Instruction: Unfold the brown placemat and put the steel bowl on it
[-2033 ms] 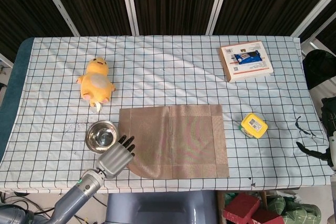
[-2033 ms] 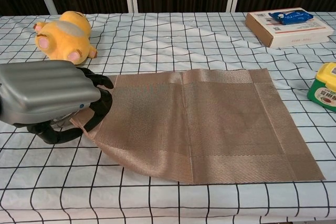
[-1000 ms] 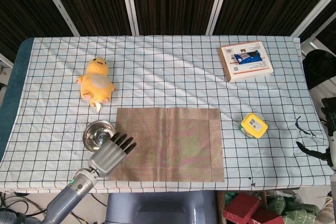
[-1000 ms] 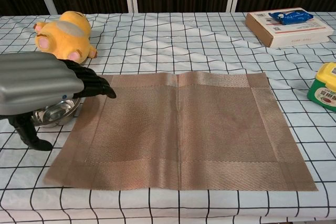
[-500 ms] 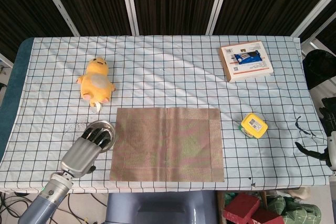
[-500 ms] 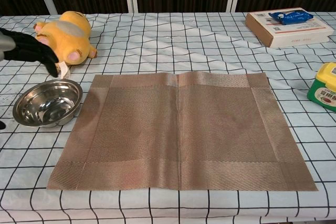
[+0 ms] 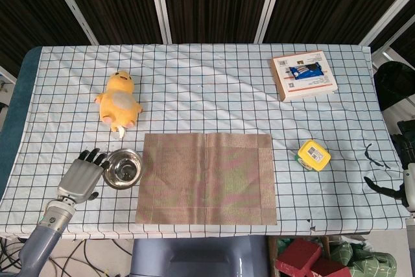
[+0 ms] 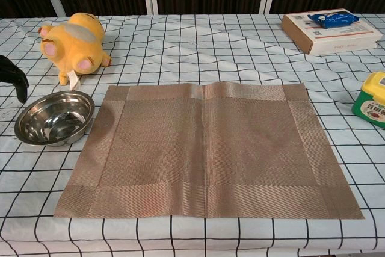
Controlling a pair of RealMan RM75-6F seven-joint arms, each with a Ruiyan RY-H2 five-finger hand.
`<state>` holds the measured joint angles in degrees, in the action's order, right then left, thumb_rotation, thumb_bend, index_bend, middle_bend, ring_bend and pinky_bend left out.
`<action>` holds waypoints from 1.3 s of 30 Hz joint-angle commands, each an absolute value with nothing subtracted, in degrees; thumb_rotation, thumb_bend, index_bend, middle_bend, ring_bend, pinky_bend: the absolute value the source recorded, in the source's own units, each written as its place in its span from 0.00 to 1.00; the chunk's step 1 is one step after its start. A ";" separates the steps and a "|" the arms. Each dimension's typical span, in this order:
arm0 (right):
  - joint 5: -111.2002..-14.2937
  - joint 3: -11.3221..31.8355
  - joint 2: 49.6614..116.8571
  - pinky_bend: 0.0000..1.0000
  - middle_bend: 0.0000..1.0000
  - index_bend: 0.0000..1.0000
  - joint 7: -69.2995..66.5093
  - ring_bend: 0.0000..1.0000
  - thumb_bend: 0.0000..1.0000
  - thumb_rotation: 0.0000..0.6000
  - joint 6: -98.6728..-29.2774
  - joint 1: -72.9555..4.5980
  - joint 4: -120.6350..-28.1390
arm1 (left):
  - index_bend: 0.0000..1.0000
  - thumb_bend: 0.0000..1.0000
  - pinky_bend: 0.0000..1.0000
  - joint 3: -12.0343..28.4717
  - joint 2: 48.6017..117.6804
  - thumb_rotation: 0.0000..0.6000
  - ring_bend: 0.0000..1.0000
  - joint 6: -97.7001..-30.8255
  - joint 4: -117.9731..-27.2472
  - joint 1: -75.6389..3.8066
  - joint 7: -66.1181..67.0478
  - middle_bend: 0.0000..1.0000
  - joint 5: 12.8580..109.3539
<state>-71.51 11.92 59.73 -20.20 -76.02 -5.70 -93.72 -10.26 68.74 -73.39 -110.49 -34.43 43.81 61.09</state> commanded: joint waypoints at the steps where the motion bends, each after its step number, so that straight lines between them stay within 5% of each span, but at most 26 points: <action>1: -71.42 11.94 59.72 0.19 0.00 0.00 -20.21 0.01 0.12 1.00 -75.91 -5.74 -93.71 | 0.37 0.06 0.20 -8.94 70.66 1.00 0.10 -71.48 -108.01 -34.49 43.25 0.21 59.51; 15: -71.07 12.11 59.51 0.19 0.00 0.00 -20.69 0.01 0.12 1.00 -75.65 -5.75 -93.86 | 0.41 0.14 0.21 -5.92 77.48 1.00 0.12 -66.95 -102.54 -35.95 45.49 0.26 57.56; 21: -71.18 12.14 59.47 0.19 0.00 0.00 -21.03 0.01 0.12 1.00 -75.70 -5.71 -93.88 | 0.49 0.27 0.21 -5.28 79.22 1.00 0.13 -65.99 -101.88 -36.63 46.87 0.30 57.93; 29: -71.33 12.23 59.46 0.19 0.00 0.00 -21.60 0.01 0.13 1.00 -75.83 -5.66 -93.80 | 0.62 0.40 0.37 -4.60 79.86 1.00 0.35 -66.70 -101.56 -36.30 47.35 0.56 58.37; 39: -71.64 12.16 59.62 0.19 0.00 0.00 -21.62 0.01 0.13 1.00 -76.09 -5.62 -93.74 | 0.66 0.42 0.43 -2.81 79.02 1.00 0.41 -68.73 -102.05 -36.14 44.58 0.60 65.45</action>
<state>-71.64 12.16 59.62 -21.61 -76.08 -5.62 -93.74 -3.51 79.31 -68.12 -101.81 -36.01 45.18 64.05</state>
